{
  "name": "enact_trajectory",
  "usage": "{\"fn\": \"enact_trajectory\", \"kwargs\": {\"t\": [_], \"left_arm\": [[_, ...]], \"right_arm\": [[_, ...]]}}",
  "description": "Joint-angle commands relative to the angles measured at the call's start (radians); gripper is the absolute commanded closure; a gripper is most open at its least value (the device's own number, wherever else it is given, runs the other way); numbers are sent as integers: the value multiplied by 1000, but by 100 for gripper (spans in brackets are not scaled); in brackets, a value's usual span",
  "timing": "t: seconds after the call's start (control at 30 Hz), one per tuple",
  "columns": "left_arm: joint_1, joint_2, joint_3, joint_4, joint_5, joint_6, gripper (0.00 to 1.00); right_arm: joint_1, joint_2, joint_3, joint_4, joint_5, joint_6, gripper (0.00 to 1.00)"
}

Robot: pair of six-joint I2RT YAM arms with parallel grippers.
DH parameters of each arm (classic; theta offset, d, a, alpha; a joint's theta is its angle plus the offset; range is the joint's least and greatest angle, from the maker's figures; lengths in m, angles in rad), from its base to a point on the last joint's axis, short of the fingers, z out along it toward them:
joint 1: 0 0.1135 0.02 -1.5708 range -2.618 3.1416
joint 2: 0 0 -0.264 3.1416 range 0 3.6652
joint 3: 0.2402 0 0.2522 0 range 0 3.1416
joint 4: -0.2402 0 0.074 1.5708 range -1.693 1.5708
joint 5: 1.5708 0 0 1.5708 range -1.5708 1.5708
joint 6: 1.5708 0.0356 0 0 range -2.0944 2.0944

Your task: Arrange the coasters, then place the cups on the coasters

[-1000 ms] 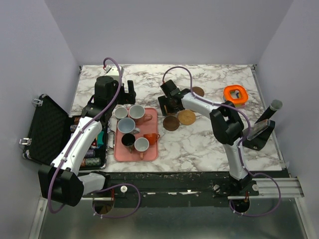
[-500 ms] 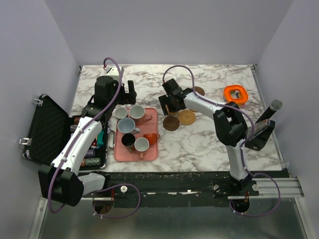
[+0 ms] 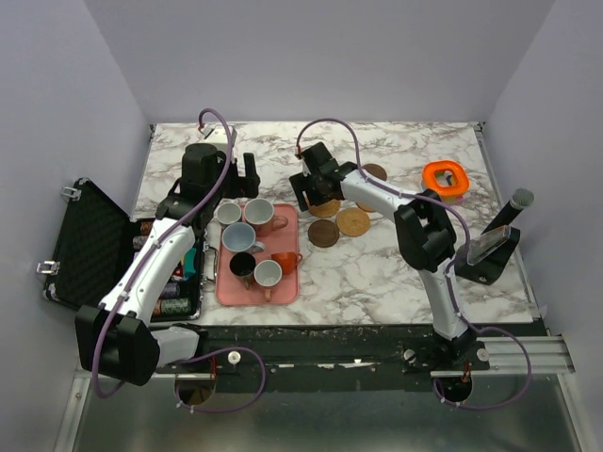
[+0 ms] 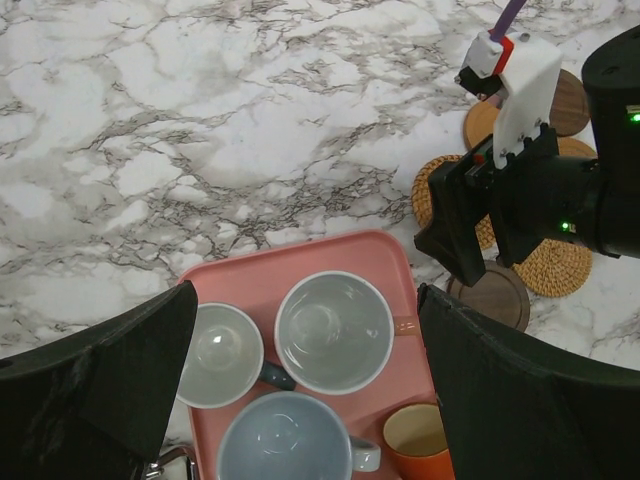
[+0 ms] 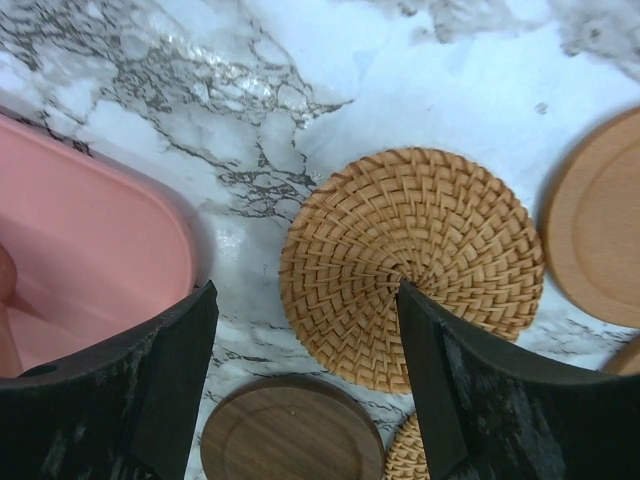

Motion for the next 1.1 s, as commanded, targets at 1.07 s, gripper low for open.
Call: {"fn": "enact_trajectory", "kwargs": {"t": [1.07], "left_arm": [[-20, 12, -6, 5, 50, -11, 1]], "right_arm": [[-2, -116, -210, -27, -186, 29, 26]]}}
